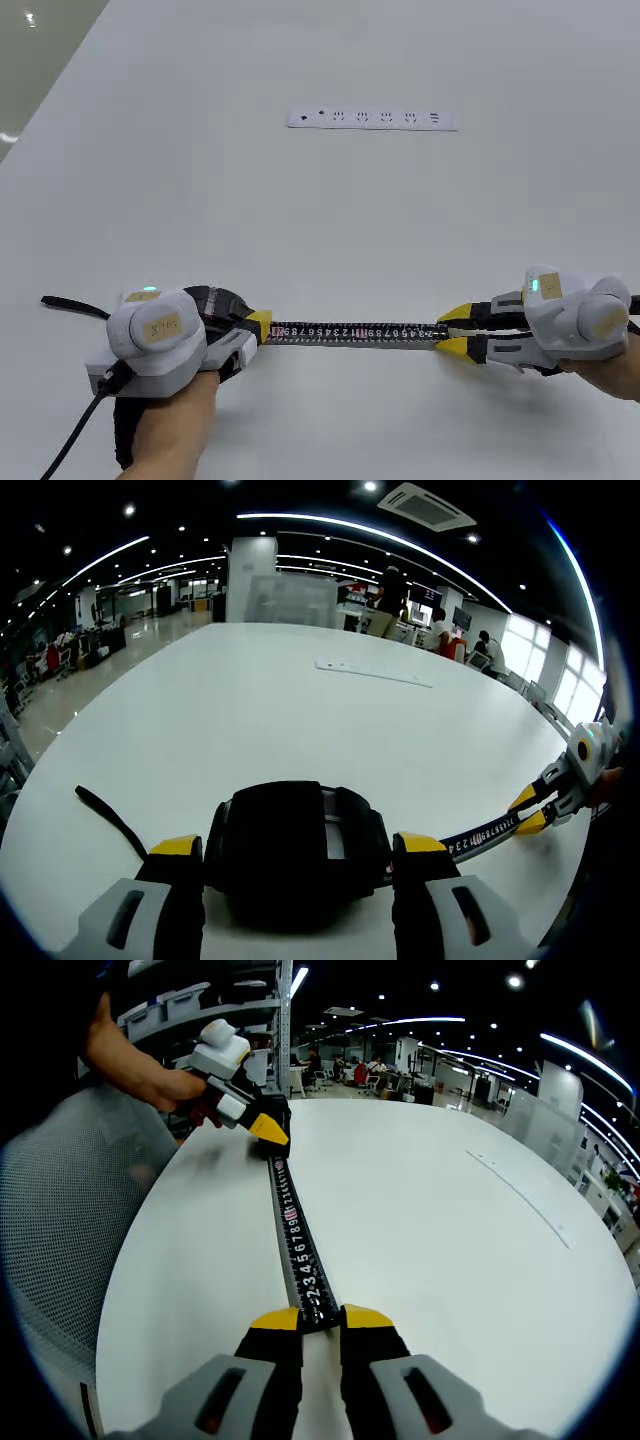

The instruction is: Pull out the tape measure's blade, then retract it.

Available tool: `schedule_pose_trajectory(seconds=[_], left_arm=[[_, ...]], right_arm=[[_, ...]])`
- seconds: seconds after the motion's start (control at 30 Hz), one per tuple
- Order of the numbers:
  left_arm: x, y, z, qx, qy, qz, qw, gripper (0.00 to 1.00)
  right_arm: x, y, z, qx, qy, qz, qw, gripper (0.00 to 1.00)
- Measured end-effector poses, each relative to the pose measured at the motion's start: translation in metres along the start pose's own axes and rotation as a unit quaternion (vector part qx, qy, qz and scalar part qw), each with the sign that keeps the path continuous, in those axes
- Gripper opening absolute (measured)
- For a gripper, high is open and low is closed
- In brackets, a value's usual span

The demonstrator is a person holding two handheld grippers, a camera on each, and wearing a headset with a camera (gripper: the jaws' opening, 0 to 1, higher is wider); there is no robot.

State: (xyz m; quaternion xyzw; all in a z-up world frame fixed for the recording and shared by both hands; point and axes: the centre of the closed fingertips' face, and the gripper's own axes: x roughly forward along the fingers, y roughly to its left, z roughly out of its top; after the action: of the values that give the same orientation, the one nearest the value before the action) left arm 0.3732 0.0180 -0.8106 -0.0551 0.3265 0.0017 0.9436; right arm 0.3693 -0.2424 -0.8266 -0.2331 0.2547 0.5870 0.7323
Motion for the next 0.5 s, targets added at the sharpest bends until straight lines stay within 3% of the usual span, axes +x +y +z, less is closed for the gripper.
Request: schedule_pose_trajectory(seconds=[0.5], left_arm=[[-0.0004,-0.0001,-0.0022,0.01,0.011,0.008,0.9999,0.67]], right_arm=[[-0.0016,0.0001,-0.001,-0.016,0.011,0.001,0.9998,0.11]])
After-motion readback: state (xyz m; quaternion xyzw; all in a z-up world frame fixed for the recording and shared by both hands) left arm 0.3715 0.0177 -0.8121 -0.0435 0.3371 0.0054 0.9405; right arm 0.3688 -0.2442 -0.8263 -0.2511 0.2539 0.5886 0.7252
